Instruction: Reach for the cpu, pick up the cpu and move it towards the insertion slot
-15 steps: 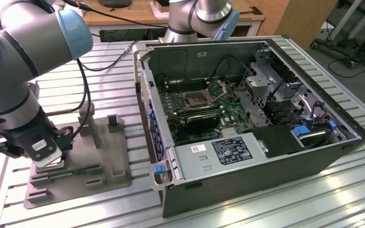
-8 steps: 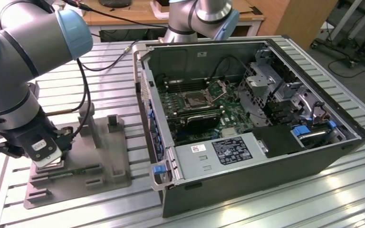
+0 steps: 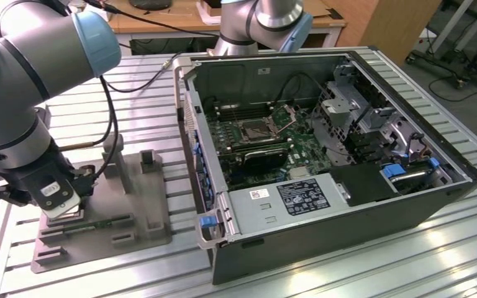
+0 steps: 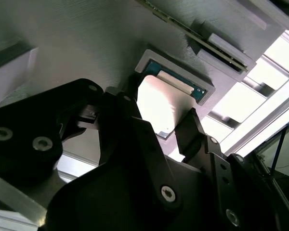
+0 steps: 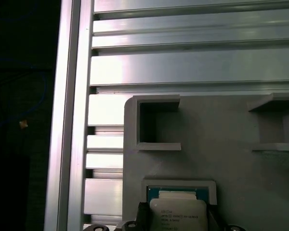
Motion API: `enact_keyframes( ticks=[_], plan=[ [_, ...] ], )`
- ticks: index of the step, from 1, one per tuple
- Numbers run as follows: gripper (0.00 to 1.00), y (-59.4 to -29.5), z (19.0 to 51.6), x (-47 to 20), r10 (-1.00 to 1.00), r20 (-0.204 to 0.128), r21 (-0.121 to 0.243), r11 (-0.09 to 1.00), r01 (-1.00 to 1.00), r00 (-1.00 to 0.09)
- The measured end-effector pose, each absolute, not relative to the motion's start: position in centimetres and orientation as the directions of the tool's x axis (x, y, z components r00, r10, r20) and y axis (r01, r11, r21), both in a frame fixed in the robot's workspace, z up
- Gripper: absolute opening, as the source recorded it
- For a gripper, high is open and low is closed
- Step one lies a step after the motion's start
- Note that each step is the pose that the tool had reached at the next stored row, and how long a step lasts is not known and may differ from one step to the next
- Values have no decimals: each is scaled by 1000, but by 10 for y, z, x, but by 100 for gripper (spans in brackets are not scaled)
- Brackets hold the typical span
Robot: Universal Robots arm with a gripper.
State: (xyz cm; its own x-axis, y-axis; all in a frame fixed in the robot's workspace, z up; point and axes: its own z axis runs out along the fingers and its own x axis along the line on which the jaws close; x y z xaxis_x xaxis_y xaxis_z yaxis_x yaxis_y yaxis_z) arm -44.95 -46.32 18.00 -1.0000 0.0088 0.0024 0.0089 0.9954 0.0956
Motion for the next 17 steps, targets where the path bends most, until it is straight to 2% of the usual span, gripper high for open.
enact_keyframes(
  ticks=[17],
  plan=[
    [54,-463,186,-449,9,2,96,995,9,-1000]
  ],
)
